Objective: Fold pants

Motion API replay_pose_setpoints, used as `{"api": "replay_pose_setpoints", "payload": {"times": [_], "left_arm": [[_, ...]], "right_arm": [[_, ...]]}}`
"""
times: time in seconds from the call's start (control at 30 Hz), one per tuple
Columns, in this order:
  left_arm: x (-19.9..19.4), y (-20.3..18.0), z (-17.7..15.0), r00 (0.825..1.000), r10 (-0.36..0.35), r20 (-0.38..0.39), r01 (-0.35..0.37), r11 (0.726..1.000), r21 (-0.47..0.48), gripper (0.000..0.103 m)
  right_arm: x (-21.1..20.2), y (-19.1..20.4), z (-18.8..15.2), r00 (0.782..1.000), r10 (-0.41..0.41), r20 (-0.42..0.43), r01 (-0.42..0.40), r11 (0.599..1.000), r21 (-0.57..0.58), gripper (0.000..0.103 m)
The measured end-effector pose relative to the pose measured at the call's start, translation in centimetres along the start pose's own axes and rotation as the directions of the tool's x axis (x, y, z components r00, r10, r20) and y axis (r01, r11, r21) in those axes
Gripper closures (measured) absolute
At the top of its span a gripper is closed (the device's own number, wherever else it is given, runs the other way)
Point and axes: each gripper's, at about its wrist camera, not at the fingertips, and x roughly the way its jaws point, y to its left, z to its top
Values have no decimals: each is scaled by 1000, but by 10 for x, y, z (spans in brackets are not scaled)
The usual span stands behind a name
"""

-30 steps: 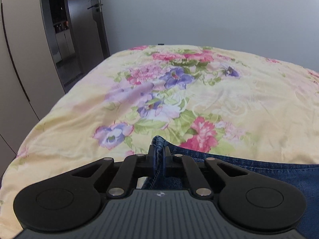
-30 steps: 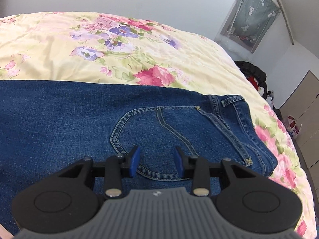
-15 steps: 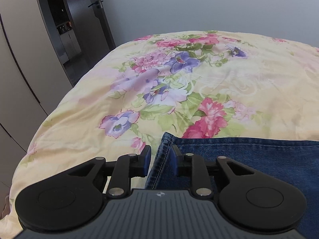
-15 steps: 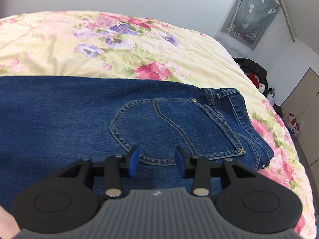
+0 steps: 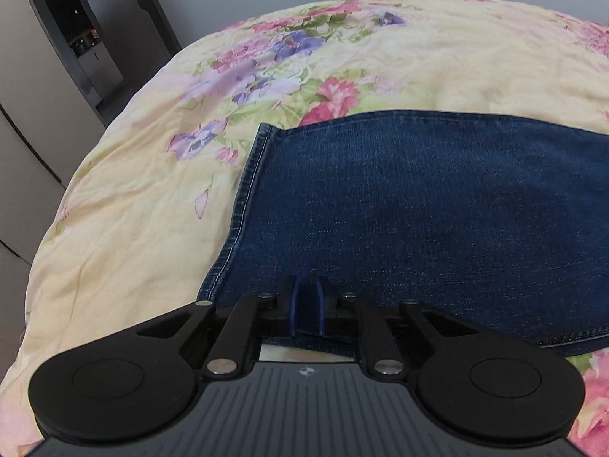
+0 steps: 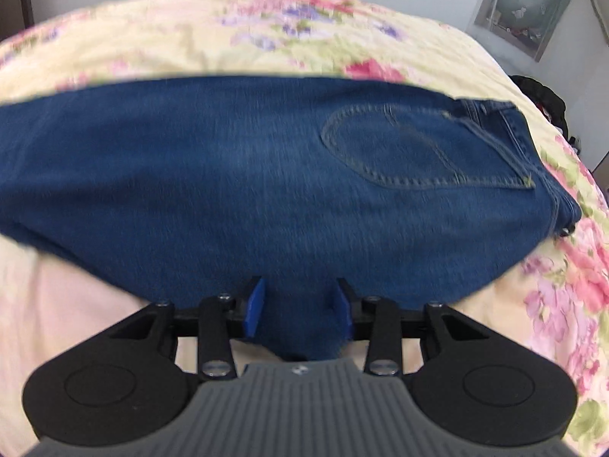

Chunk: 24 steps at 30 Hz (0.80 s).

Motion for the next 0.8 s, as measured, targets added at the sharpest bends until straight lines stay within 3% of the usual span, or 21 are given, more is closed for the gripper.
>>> {"api": "replay_pose_setpoints", "payload": {"times": [0.13,0.23,0.5,0.8], "left_arm": [[1,-7,5,997,57,-50,-56,998,16,88],[-20,-14,10,997,79,-21,-78,996,33,89],[-114,-68,25,992,-67,104,57,994,96,86],[-185,-166,41,958,-239,160,209,960,186,85]], "right_arm": [[5,-2,-8,999,17,-32,-17,1000,-10,69],[4,-4,-6,998,27,-51,-28,999,-26,69],[-34,-14,0,995,96,38,-95,995,-36,69],[-72,-79,3,989,99,112,-106,992,63,58]]}}
